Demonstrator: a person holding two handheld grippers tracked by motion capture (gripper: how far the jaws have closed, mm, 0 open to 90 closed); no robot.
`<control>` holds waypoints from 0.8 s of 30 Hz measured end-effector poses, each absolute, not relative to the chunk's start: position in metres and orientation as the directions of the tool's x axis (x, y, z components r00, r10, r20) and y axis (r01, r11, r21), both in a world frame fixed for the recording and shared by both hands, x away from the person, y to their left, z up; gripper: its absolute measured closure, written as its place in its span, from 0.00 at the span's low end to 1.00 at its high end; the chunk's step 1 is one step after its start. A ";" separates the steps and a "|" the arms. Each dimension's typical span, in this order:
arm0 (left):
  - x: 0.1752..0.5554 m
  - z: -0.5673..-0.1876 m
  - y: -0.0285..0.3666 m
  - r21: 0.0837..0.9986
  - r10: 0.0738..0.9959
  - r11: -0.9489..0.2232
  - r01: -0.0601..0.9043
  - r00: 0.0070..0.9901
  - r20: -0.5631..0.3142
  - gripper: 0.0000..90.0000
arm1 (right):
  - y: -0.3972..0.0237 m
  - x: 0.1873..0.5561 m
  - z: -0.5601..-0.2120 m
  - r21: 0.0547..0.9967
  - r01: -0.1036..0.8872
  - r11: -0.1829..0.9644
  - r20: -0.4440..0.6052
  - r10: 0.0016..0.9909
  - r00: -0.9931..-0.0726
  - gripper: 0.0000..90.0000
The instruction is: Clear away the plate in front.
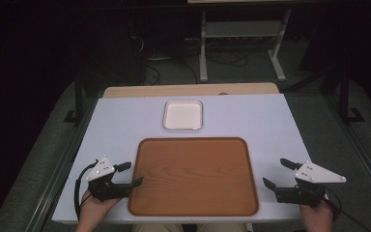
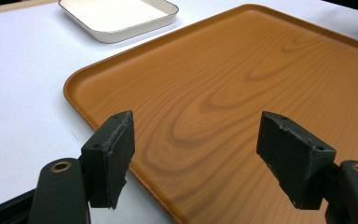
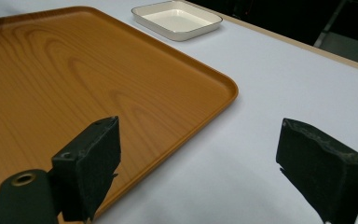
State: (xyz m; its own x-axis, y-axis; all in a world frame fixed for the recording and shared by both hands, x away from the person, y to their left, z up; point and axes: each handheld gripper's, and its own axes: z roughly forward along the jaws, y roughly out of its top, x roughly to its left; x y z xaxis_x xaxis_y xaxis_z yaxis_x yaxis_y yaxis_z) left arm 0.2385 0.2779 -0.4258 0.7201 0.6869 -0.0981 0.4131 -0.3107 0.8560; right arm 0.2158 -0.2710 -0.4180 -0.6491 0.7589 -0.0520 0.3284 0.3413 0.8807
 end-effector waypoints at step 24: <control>0.248 -0.421 0.271 0.861 0.676 -0.297 0.414 0.728 -0.117 0.29 | -0.270 0.213 -0.418 0.878 0.328 0.350 -0.062 0.761 -0.646 0.14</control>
State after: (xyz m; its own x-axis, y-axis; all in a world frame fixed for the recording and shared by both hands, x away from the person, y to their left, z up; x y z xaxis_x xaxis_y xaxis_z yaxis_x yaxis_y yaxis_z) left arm 0.2479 0.2707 -0.4209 0.7280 0.6755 -0.1169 0.4137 -0.2969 0.8606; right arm 0.2128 -0.2700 -0.4176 -0.6455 0.7612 -0.0623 0.3280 0.3499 0.8775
